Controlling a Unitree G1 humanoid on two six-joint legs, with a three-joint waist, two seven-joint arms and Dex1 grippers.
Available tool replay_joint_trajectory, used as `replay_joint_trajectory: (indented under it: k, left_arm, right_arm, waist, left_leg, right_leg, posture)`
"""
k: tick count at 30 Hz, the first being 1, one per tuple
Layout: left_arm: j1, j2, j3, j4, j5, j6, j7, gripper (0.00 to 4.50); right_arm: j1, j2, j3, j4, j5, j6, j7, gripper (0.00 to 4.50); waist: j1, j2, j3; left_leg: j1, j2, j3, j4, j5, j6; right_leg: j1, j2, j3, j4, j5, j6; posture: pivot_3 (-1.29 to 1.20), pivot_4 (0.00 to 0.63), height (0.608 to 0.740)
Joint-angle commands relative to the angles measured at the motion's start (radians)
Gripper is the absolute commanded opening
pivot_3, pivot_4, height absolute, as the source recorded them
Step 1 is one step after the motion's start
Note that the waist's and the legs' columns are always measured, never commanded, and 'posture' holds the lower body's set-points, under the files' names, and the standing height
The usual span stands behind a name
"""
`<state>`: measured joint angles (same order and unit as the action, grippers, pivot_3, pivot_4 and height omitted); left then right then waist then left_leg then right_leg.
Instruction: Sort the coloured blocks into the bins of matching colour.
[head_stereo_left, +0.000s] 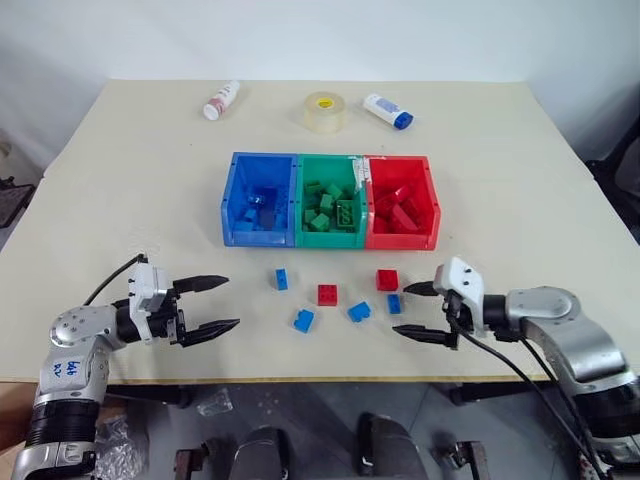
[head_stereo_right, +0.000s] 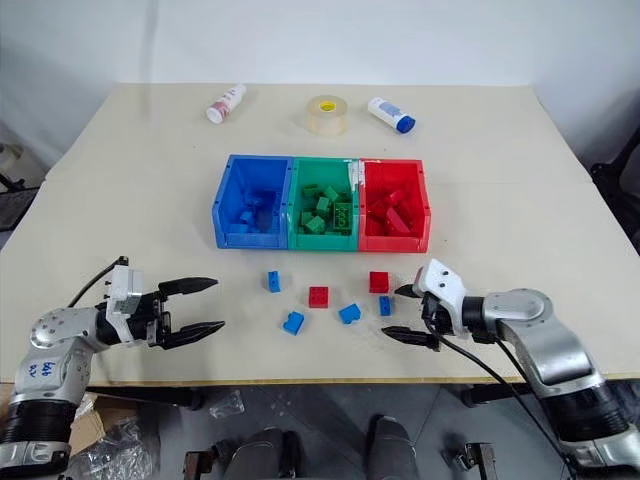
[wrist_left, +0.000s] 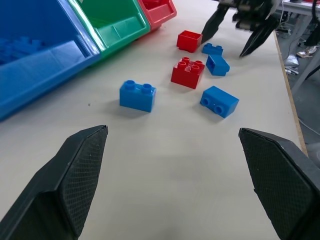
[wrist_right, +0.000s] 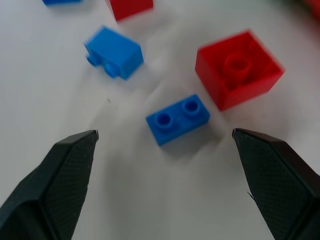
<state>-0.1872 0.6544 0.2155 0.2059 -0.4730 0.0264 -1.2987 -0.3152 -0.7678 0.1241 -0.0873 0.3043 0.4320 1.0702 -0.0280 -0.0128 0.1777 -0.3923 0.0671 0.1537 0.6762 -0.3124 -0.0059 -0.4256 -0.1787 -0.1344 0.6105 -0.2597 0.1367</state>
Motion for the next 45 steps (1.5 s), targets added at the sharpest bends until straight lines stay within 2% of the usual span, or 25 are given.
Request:
replay_joint_trajectory:
  k: [1,3,10,11,17,23,27,32,38,41,45]
  left_arm:
    - [0.021,-0.001,0.015,-0.062,-0.029,0.006,0.015,4.49]
    - [0.031,-0.002,0.019,-0.076,-0.032,0.007,0.021,4.50]
    - [0.062,-0.005,0.024,-0.107,-0.041,0.005,0.040,4.50]
    - [0.066,-0.007,0.024,-0.109,-0.041,0.004,0.043,4.50]
    - [0.072,-0.013,0.020,-0.102,-0.040,-0.004,0.047,4.50]
    - [0.051,-0.019,0.015,-0.078,-0.038,-0.013,0.041,4.50]
    - [0.025,-0.029,0.015,-0.055,-0.033,-0.029,0.041,4.50]
    - [-0.022,-0.045,0.012,-0.024,-0.028,-0.052,0.049,4.50]
    - [-0.040,-0.055,0.004,-0.019,-0.023,-0.067,0.051,4.50]
    - [-0.041,-0.059,0.004,-0.022,-0.023,-0.071,0.057,4.50]
    - [-0.042,-0.059,0.002,-0.020,-0.025,-0.070,0.060,4.50]
  right_arm:
    - [-0.029,0.026,0.023,0.033,-0.020,-0.032,0.015,4.32]
    - [-0.034,0.039,0.033,0.041,-0.027,-0.038,0.018,3.86]
    - [-0.013,0.049,0.035,0.002,-0.018,-0.036,0.016,1.52]
    - [-0.006,0.047,0.030,-0.010,-0.014,-0.033,0.015,1.47]
    - [-0.009,0.032,-0.030,-0.101,0.031,0.012,-0.004,1.47]
    - [-0.198,0.118,-0.035,-0.075,0.057,0.046,-0.062,1.47]
    - [-0.375,0.248,0.006,0.076,0.018,-0.007,-0.094,1.47]
    - [-0.599,0.464,0.052,0.382,-0.056,-0.176,-0.145,1.47]
    - [-0.832,0.669,0.012,0.794,-0.117,-0.410,-0.259,1.47]
    - [-0.891,0.711,-0.020,0.929,-0.130,-0.481,-0.319,2.48]
    - [-0.843,0.698,-0.033,0.895,-0.121,-0.503,-0.274,3.89]
  waist:
    - [0.000,0.000,0.000]
    - [0.000,0.000,0.000]
    - [0.000,0.000,0.000]
    - [0.001,0.000,0.000]
    - [0.001,0.000,0.000]
    - [-0.004,0.000,0.000]
    - [-0.006,0.000,0.000]
    - [-0.008,0.000,0.000]
    - [-0.025,0.000,0.000]
    - [-0.029,0.000,0.000]
    - [-0.030,0.000,0.000]
  left_leg:
    - [0.000,0.000,0.000,0.001,0.000,0.000]
    - [0.000,0.001,0.000,0.001,0.000,0.000]
    - [0.000,0.001,0.000,0.001,0.000,0.000]
    - [0.000,0.001,0.000,0.001,0.000,0.000]
    - [0.000,0.001,0.000,0.002,-0.001,0.000]
    - [0.000,0.001,0.000,0.002,-0.001,-0.001]
    - [0.000,0.002,0.000,0.002,-0.001,-0.001]
    - [-0.001,0.002,0.001,0.002,-0.001,-0.001]
    - [-0.001,0.002,0.001,0.002,-0.001,-0.001]
    - [-0.002,0.002,0.001,0.001,-0.001,-0.001]
    - [-0.002,0.002,0.001,0.001,-0.001,-0.001]
  right_leg:
    - [0.000,0.000,0.000,0.000,0.000,0.000]
    - [0.000,0.000,0.000,0.001,0.000,0.000]
    - [0.000,0.000,0.000,0.001,0.000,0.000]
    - [0.000,0.000,0.000,0.001,0.000,0.000]
    - [0.000,0.000,0.000,0.001,0.000,0.000]
    - [0.000,0.000,0.000,0.001,0.000,0.000]
    - [-0.001,0.001,0.000,0.002,0.000,0.000]
    - [-0.001,0.001,0.000,0.002,0.000,0.000]
    - [-0.002,0.002,0.000,0.002,0.000,0.000]
    - [-0.002,0.002,0.000,0.002,0.000,0.000]
    - [-0.002,0.002,0.000,0.001,0.000,0.000]
  posture:
    - [0.00,0.150,0.740]
    - [0.00,0.150,0.740]
    - [0.00,0.150,0.740]
    - [0.00,0.150,0.740]
    - [0.00,0.150,0.740]
    - [0.00,0.150,0.740]
    - [0.00,0.150,0.740]
    - [0.00,0.150,0.740]
    - [0.00,0.150,0.740]
    - [0.00,0.150,0.740]
    - [0.00,0.150,0.740]
